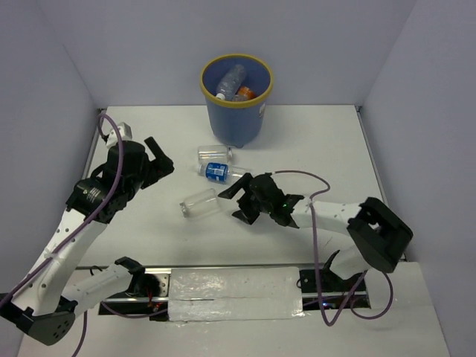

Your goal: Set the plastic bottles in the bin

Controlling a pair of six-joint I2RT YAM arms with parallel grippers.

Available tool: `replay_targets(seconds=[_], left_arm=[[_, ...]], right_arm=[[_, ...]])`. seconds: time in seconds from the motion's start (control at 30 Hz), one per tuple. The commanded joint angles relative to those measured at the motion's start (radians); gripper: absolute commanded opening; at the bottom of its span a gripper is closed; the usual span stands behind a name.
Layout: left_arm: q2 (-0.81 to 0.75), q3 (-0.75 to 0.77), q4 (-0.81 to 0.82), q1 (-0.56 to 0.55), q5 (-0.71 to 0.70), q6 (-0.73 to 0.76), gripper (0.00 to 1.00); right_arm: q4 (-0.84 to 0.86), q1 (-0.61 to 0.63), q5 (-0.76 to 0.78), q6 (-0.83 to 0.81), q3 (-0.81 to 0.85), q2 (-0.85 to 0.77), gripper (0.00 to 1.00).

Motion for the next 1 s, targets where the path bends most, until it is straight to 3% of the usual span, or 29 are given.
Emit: replay_targets(seconds=[0.0,0.23,0.6,0.63,0.73,0.83,0.97], left_arm=[[0.002,0.019,-0.005,0.008,-0.015,-0.019,0.99],[0.011,0.001,0.005,0.01,0.026,-0.011,0.99],[0.024,-0.038,0.041,0.01,0.062,-0.005,0.99],[0.024,-0.041,0.042,0.011,0.065,-0.005,0.99],[0.028,-0.044,0.042,0.011,0.065,-0.002,0.99],[0.03,-0.046,0.038,0.011,0.054,0.004,0.99],[0.03,-0.042,0.032,0.011,0.036,0.006,0.99]], right_arm=[[0.156,0.036,-0.05,0.1,0.066,0.079,1.0],[0.241,0.057,-0.096,0.16,0.091,0.26,1.0],[0.154,0.056,-0.095,0.143,0.23,0.43,1.0],[0.154,0.057,-0.098,0.155,0.235,0.442,0.88],[0.158,0.057,-0.095,0.16,0.226,0.456,0.66],[0.147,0.056,-0.075,0.14,0.191,0.412,0.53],[0.018,0.042,-0.02,-0.005,0.229,0.27,0.51]])
